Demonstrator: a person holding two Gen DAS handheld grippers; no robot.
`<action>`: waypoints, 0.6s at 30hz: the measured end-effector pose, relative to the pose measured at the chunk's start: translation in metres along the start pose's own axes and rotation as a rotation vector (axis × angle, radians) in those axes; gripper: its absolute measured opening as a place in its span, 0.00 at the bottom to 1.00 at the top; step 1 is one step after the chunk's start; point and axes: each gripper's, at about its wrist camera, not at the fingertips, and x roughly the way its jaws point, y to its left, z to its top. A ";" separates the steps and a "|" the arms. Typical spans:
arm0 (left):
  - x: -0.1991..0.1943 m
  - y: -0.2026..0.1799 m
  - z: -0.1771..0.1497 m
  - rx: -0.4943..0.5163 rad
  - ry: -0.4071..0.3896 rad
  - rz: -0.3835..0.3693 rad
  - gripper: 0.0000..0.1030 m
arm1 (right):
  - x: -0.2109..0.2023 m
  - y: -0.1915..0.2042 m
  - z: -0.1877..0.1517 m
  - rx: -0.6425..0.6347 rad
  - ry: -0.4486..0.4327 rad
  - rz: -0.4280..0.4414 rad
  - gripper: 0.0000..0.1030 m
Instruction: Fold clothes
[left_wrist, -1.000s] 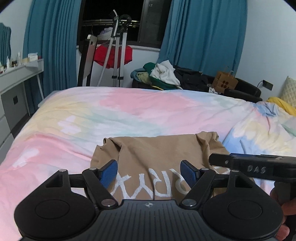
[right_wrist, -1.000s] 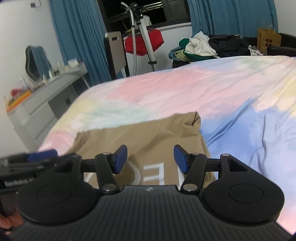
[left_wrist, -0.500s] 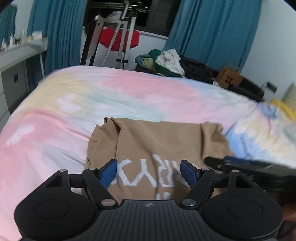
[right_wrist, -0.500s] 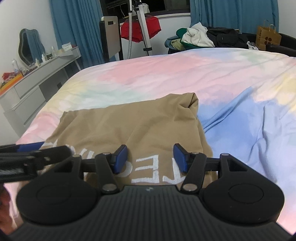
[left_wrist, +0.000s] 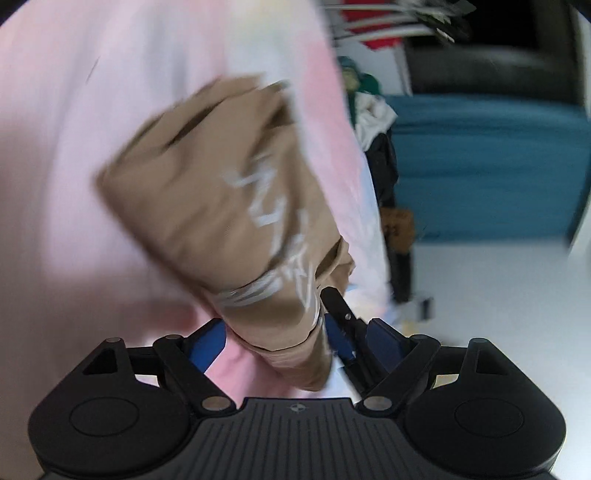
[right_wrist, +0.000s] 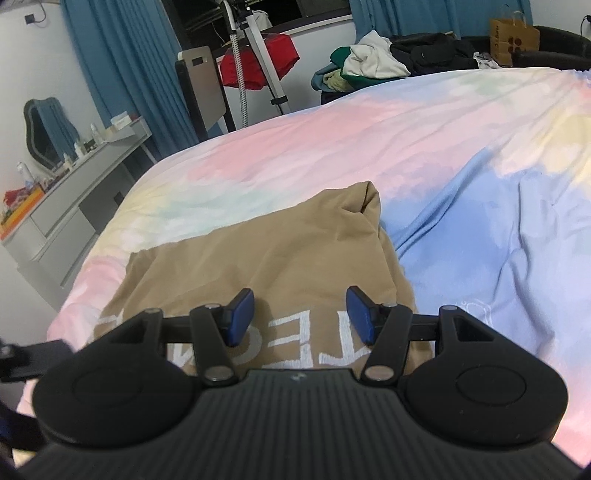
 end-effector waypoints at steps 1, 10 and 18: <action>0.003 0.007 0.003 -0.034 -0.005 -0.009 0.82 | 0.000 0.000 0.000 0.001 -0.001 0.001 0.56; 0.012 0.014 0.025 0.008 -0.150 0.027 0.71 | -0.002 0.001 0.000 0.047 0.001 0.040 0.58; 0.010 -0.002 0.032 0.105 -0.212 0.002 0.35 | -0.015 -0.019 -0.011 0.505 0.124 0.477 0.58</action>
